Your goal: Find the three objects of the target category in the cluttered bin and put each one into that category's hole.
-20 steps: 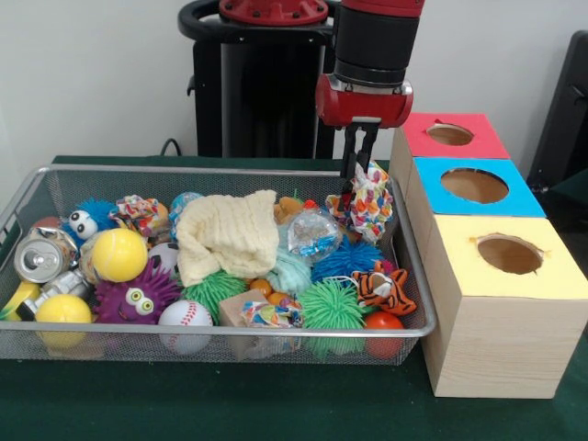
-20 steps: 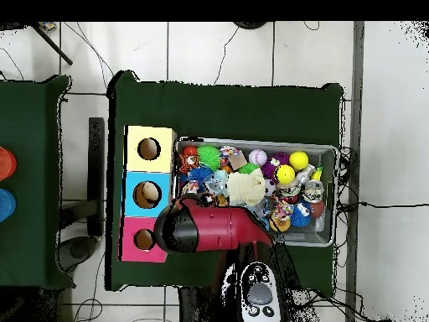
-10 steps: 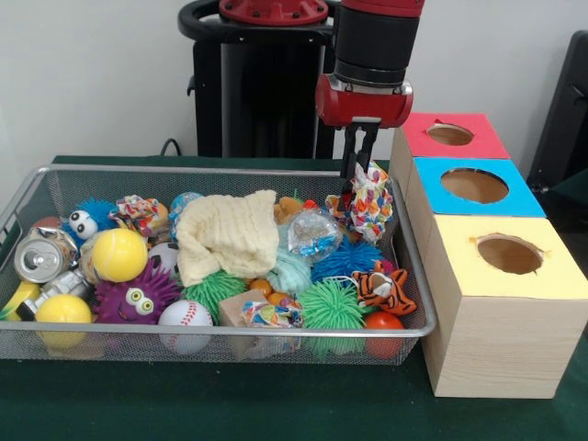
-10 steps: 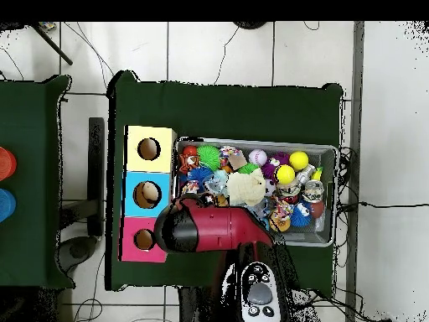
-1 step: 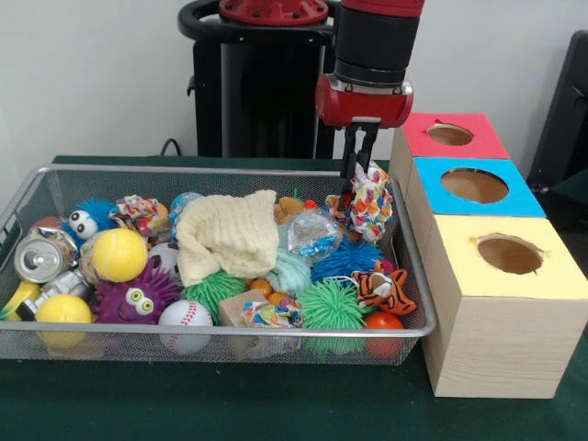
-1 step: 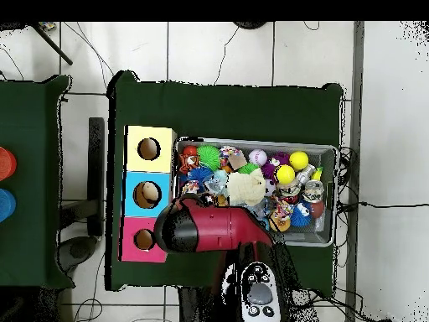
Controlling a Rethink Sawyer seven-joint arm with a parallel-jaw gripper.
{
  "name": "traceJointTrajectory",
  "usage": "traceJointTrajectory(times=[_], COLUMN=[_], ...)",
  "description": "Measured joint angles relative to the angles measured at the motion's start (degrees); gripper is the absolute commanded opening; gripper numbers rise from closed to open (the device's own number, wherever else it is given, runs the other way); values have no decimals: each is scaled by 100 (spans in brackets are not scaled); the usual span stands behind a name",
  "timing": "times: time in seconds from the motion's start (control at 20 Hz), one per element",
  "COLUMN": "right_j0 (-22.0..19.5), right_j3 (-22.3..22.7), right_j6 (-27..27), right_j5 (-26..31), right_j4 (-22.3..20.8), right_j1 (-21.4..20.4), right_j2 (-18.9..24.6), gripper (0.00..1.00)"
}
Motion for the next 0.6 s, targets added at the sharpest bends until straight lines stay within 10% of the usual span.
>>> traceJointTrajectory(times=[0.6], right_j0=[0], right_j3=[5], right_j6=[0], right_j5=[78], right_j4=[15], right_j1=[-74], right_j2=[2], gripper=[0])
